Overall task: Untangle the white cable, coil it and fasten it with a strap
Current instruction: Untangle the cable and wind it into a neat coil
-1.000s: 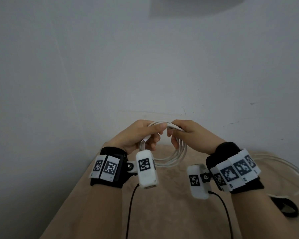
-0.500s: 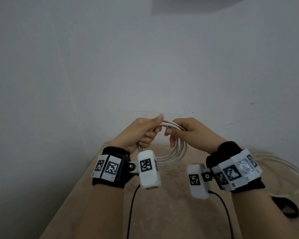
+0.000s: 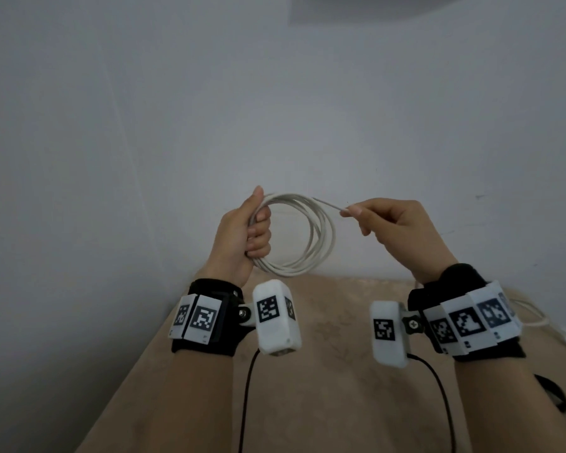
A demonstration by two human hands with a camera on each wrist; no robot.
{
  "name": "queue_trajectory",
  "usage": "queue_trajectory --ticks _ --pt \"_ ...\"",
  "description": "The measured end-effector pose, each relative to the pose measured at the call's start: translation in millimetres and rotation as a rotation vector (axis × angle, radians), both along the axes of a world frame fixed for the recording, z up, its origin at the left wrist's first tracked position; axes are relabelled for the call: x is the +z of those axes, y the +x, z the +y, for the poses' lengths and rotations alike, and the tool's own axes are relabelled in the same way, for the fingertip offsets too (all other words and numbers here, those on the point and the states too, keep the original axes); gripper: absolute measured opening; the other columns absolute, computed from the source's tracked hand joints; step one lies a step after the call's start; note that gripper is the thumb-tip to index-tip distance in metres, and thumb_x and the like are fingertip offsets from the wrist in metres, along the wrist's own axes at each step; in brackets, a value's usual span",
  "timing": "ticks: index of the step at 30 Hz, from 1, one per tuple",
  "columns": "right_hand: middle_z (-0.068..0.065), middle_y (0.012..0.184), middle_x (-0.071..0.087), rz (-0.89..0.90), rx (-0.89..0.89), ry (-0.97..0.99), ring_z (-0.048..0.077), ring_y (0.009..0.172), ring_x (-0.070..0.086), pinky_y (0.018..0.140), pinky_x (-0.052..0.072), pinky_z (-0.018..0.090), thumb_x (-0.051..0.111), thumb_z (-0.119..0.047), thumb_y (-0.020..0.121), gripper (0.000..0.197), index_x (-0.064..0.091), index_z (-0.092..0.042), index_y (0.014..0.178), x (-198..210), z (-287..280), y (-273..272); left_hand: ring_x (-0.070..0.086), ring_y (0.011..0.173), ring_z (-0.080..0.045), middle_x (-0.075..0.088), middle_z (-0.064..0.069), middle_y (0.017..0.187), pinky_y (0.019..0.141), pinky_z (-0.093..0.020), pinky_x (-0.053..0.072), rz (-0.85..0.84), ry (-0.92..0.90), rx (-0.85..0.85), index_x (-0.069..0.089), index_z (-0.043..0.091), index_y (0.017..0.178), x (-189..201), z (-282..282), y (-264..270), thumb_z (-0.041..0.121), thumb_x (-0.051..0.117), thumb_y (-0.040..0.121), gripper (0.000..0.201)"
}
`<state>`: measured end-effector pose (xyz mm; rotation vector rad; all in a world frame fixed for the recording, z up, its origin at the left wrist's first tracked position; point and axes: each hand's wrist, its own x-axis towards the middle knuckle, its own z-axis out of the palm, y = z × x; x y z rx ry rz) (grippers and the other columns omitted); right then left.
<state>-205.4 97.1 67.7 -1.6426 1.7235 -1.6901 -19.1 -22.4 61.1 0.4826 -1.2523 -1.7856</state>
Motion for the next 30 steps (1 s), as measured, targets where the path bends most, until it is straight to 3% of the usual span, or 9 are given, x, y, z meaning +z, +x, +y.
queue_trajectory --ticks 3,4,8,13,16,21,24,27,30 --pt "0.022 0.064 0.049 0.008 -0.014 -0.048 0.017 0.062 0.041 0.06 0.035 0.025 0.061 -0.03 0.09 0.021 0.073 -0.022 0.075 0.2 -1.2 1.7 0.018 0.028 -0.002 0.026 0.01 0.039 0.029 -0.016 0.012 0.058 0.014 0.028 0.037 0.018 0.06 0.4 -0.6 -0.6 0.042 0.045 0.097 0.045" --pt "0.023 0.063 0.046 -0.002 -0.026 -0.063 0.017 0.06 0.039 0.058 0.034 0.024 0.062 -0.031 0.09 0.022 0.072 -0.022 0.073 0.6 -1.2 1.6 0.018 0.027 -0.002 0.026 0.01 0.039 0.029 -0.016 0.012 0.082 0.025 0.034 0.037 0.018 0.06 0.9 -1.1 0.3 0.042 0.044 0.097 0.045" --pt "-0.011 0.046 0.038 -0.091 -0.068 -0.089 0.003 0.041 0.037 0.044 0.029 0.006 0.061 -0.03 0.091 0.025 0.071 -0.017 0.072 4.5 1.7 -1.2 0.018 0.026 -0.003 0.025 0.01 0.038 0.029 -0.016 0.012 0.19 0.11 0.06 0.035 0.019 0.06 2.3 -4.2 6.2 0.044 0.043 0.097 0.045" --pt "0.0 0.053 0.037 -0.07 0.063 0.019 0.003 0.042 0.033 0.042 0.028 0.008 0.05 -0.022 0.097 0.026 0.072 -0.014 0.086 2.7 1.8 1.4 0.018 0.026 -0.003 0.024 0.01 0.038 0.027 -0.015 0.013 0.282 0.17 0.048 0.035 0.02 0.058 3.6 -1.1 2.4 0.044 0.041 0.098 0.048" --pt "0.004 0.054 0.054 -0.078 0.187 0.134 0.008 0.041 0.036 0.04 0.027 0.015 0.043 -0.01 0.099 0.028 0.071 -0.012 0.099 0.8 0.6 5.9 0.019 0.025 -0.004 0.024 0.01 0.038 0.027 -0.015 0.013 0.319 0.196 0.038 0.038 0.02 0.052 4.7 -1.1 2.1 0.045 0.041 0.098 0.052" --pt "0.007 0.094 0.069 -0.116 0.193 0.19 0.013 0.048 0.048 0.038 0.028 0.02 0.039 0.001 0.091 0.031 0.067 -0.01 0.098 0.3 -2.7 15.0 0.019 0.025 -0.004 0.024 0.01 0.038 0.027 -0.015 0.013 0.319 0.201 0.036 0.039 0.02 0.051 4.5 -0.1 1.6 0.045 0.041 0.098 0.053" --pt "0.003 0.112 0.064 -0.141 0.162 0.18 0.013 0.055 0.055 0.039 0.028 0.022 0.043 -0.011 0.094 0.025 0.059 -0.017 0.113 -1.2 -5.4 19.5 0.019 0.025 -0.004 0.024 0.01 0.038 0.028 -0.015 0.013 0.279 0.17 0.014 0.034 0.02 0.059 5.1 2.6 -1.0 0.044 0.04 0.098 0.047" --pt "-0.005 0.121 0.058 -0.119 0.145 0.209 0.014 0.058 0.06 0.039 0.031 0.013 0.051 -0.045 0.093 0.04 0.05 -0.029 0.129 -3.3 -6.4 23.5 0.019 0.026 -0.004 0.024 0.01 0.038 0.031 -0.016 0.011 0.24 0.142 -0.022 0.033 0.019 0.06 5.5 6.7 -5.3 0.044 0.039 0.099 0.047" --pt "-0.008 0.107 0.06 -0.109 0.151 0.179 0.018 0.051 0.056 0.04 0.033 0.008 0.056 -0.053 0.087 0.045 0.052 -0.03 0.125 -4.4 -8.8 31.5 0.018 0.026 -0.004 0.024 0.009 0.038 0.031 -0.016 0.011 0.242 0.128 -0.058 0.035 0.019 0.057 5.7 11.3 -11.3 0.044 0.039 0.098 0.049"
